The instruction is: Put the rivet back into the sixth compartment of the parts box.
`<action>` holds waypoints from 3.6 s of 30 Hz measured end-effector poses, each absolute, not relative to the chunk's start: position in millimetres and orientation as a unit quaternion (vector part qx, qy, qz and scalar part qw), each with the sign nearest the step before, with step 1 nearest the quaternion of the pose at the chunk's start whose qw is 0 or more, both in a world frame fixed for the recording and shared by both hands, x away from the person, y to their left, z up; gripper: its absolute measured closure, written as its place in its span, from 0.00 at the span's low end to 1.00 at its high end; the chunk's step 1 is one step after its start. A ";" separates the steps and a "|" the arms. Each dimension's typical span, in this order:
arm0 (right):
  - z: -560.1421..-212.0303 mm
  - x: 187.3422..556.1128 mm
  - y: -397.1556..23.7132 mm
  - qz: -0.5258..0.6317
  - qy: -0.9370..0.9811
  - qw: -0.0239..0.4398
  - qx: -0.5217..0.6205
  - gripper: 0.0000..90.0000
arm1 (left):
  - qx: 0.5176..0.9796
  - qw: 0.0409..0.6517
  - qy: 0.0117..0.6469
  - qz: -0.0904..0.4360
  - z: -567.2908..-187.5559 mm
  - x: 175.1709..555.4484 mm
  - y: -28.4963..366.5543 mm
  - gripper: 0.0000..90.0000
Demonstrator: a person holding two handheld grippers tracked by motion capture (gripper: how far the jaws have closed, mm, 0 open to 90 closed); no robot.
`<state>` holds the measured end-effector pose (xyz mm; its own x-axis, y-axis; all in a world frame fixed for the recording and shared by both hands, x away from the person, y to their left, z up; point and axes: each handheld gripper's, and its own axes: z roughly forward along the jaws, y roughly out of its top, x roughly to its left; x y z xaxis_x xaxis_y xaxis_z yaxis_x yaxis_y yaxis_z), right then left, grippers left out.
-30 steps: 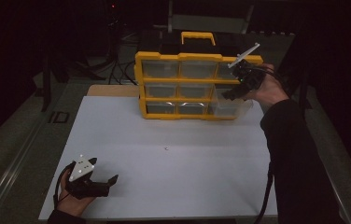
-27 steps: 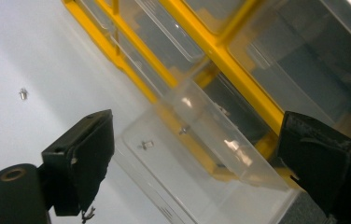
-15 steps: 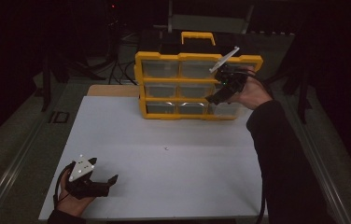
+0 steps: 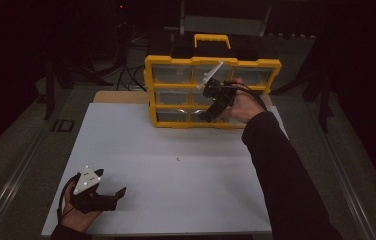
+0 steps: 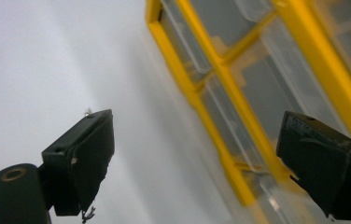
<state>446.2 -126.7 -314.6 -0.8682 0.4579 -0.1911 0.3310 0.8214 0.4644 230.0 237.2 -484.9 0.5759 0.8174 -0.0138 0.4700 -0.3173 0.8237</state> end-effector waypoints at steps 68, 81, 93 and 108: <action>-487.7 418.9 -23.3 0.078 0.984 0.007 0.158 0.84 | 0.785 0.416 0.409 0.208 -484.7 229.4 236.7 0.02; -486.3 418.4 -24.6 0.066 0.986 0.008 0.153 0.92 | 0.785 0.417 0.409 0.208 -484.5 229.4 237.6 0.02; -445.1 423.4 -60.8 0.109 0.978 0.024 0.175 0.92 | 0.786 0.415 0.409 0.208 -484.8 229.5 236.9 0.02; -355.3 436.3 -100.9 0.152 0.963 0.093 0.202 0.92 | 0.786 0.415 0.409 0.209 -484.9 229.6 236.9 0.02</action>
